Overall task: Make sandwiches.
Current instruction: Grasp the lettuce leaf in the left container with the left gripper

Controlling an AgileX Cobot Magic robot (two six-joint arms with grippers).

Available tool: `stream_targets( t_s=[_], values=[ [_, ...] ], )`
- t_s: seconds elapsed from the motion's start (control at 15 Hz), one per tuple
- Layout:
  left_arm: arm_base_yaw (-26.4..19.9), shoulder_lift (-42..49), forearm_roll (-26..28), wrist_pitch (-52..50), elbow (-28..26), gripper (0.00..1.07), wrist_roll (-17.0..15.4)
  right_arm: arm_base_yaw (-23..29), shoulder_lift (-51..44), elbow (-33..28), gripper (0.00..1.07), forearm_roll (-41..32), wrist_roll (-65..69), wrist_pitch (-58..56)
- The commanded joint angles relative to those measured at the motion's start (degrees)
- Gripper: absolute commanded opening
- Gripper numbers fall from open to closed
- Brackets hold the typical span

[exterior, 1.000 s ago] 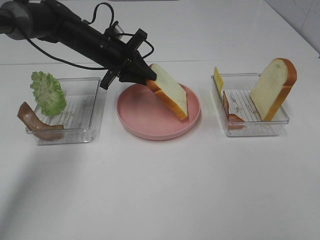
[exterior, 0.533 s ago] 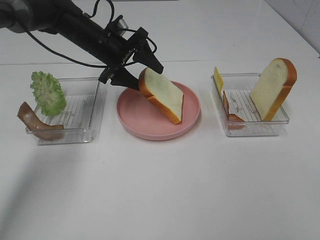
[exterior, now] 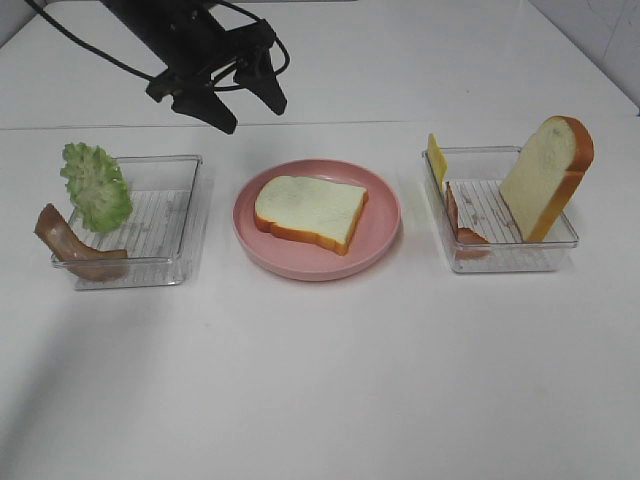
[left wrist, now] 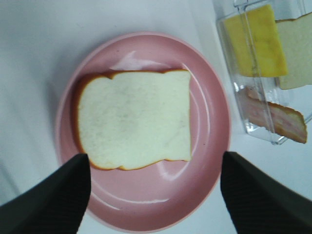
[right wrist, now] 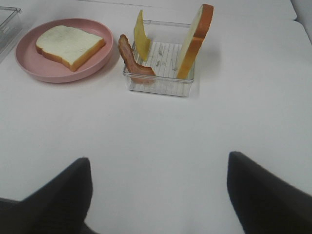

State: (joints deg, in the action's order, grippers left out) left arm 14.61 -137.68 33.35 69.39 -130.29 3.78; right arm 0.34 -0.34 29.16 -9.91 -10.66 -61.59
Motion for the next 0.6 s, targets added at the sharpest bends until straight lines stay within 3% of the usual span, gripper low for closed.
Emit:
stream_targets(
  t_s=[0.07,0.13,0.2,0.33,0.53,0.6],
  values=[
    [0.1,4.5,-10.0,4.5,-0.3,0.71,-3.8,-0.4,-0.6,-0.1,0.73,-0.1,-0.4,0.2],
    [0.1,5.4,-12.5,4.5,-0.3,0.71,-4.9,-0.4,-0.6,-0.1,0.73,-0.1,-0.4,0.2],
    [0.1,7.6,-19.3,4.5,-0.3,0.71,-8.7,-0.4,-0.6,-0.1,0.73,-0.1,-0.4,0.2],
    [0.1,10.0,-24.6,4.5,-0.3,0.71,-10.9,-0.4,-0.6,-0.1,0.73,-0.1,-0.4,0.2],
    [0.0,12.1,-29.6,4.5,-0.2,0.71,-11.0,-0.4,-0.6,-0.1,0.73,-0.1,-0.4,0.2],
    [-1.8,12.5,-30.1,4.5,0.5,0.71,-12.4,-0.4,-0.6,-0.1,0.73,-0.1,-0.4,0.2]
  ],
)
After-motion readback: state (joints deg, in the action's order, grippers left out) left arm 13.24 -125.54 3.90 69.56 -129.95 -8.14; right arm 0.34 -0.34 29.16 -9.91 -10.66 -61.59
